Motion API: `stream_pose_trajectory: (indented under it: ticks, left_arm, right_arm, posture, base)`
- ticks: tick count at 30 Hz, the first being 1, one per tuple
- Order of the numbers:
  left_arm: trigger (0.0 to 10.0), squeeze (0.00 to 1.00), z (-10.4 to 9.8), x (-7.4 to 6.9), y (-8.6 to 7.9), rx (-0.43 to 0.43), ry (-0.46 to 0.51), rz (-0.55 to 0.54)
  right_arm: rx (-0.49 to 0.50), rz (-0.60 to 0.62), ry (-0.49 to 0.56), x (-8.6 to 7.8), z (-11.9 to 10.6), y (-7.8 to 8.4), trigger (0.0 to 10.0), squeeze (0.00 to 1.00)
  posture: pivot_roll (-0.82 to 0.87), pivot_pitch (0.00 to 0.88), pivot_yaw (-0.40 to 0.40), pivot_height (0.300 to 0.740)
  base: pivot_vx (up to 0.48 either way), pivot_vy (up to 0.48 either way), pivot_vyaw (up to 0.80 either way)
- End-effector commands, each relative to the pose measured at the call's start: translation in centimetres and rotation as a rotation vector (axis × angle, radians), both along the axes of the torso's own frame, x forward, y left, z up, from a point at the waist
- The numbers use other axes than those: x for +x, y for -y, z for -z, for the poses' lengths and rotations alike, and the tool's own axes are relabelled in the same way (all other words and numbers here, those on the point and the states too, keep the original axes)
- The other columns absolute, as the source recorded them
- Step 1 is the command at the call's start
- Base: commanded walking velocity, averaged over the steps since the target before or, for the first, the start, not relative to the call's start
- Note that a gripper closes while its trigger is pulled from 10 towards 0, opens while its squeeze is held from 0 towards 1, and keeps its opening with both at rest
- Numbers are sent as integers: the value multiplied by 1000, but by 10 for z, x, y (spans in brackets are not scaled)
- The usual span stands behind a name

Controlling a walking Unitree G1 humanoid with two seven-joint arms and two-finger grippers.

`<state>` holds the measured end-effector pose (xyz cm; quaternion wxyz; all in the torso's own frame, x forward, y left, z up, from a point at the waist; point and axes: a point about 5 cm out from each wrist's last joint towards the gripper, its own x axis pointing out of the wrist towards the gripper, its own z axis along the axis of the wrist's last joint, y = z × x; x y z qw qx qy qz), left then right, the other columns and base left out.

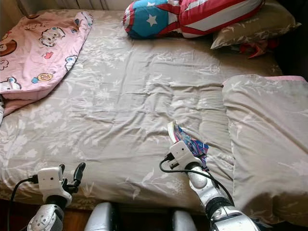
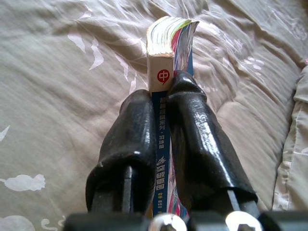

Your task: Clean up the room

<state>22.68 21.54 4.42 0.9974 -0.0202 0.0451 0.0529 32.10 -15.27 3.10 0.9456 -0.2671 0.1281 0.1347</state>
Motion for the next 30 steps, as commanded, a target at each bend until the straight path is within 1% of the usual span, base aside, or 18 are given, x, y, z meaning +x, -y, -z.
stream_pose_trajectory:
  ticks: [1, 4, 7, 9, 10, 12, 14, 22, 23, 24, 25, 26, 27, 30]
  left_arm:
    - [10000, 0, 1, -3, -2, 17, -16, -4]
    - [10000, 0, 1, -3, -2, 17, -16, -4]
    - [10000, 0, 0, -2, -2, 18, -14, -3]
    - [10000, 0, 0, -2, -1, 19, -13, -2]
    - [10000, 0, 0, -2, -1, 19, -13, -2]
    - [10000, 0, 1, -2, -1, 21, -14, 0]
    - [10000, 0, 1, -2, -1, 21, -14, 1]
    - [10000, 0, 1, -3, 0, 22, -16, 0]
    - [10000, 0, 1, -3, 0, 22, -17, 0]
    - [10000, 0, 1, -3, 0, 22, -17, -1]
    - [10000, 0, 1, -3, 0, 21, -18, -1]
    - [10000, 0, 1, -3, 0, 21, -18, -2]
    - [10000, 0, 2, -3, 0, 21, -19, -3]
    - [10000, 0, 2, -4, 0, 22, -20, -6]
  right_arm:
    - [26, 10, -24, -1, 3, -1, 10000, 0]
    - [31, 3, -29, -1, 2, -1, 10000, 0]
    - [0, -33, -38, -2, 3, -3, 10000, 0]
    - [-50, -101, -50, -5, 7, -7, 10000, 0]
    - [-50, -101, -50, -5, 7, -7, 10000, 0]
    - [-107, -154, -71, -9, 11, -8, 10000, 0]
    - [-117, -164, -76, -10, 12, -8, 10000, 0]
    - [-115, -144, -96, -11, 15, -3, 10000, 0]
    - [-115, -143, -97, -12, 15, -3, 10000, 263]
    - [-115, -142, -98, -11, 15, -3, 10000, 635]
    - [-115, -142, -99, -11, 15, -3, 10000, 773]
    - [-115, -142, -99, -11, 14, -3, 10000, 824]
    - [-115, -140, -98, -10, 14, -3, 10000, 824]
    - [-119, -138, -97, -10, 13, -3, 10000, 765]
  posture:
    - [52, 218, 4, 647]
    - [55, 217, 4, 647]
    - [57, 216, 4, 647]
    - [54, 217, 6, 647]
    - [54, 217, 6, 647]
    - [50, 218, 6, 647]
    - [50, 218, 6, 647]
    - [50, 223, 4, 647]
    - [51, 224, 3, 647]
    - [51, 224, 3, 647]
    - [51, 224, 3, 647]
    - [51, 224, 3, 647]
    - [53, 225, 0, 647]
    - [54, 224, -1, 647]
  base:
    - [0, 0, 0]
    - [0, 0, 0]
    - [0, 0, 0]
    - [0, 0, 0]
    - [0, 0, 0]
    - [0, 0, 0]
    - [0, 0, 0]
    - [0, 0, 0]
    - [0, 0, 0]
    - [0, 0, 0]
    - [0, 0, 0]
    - [0, 0, 0]
    - [0, 0, 0]
    - [0, 0, 0]
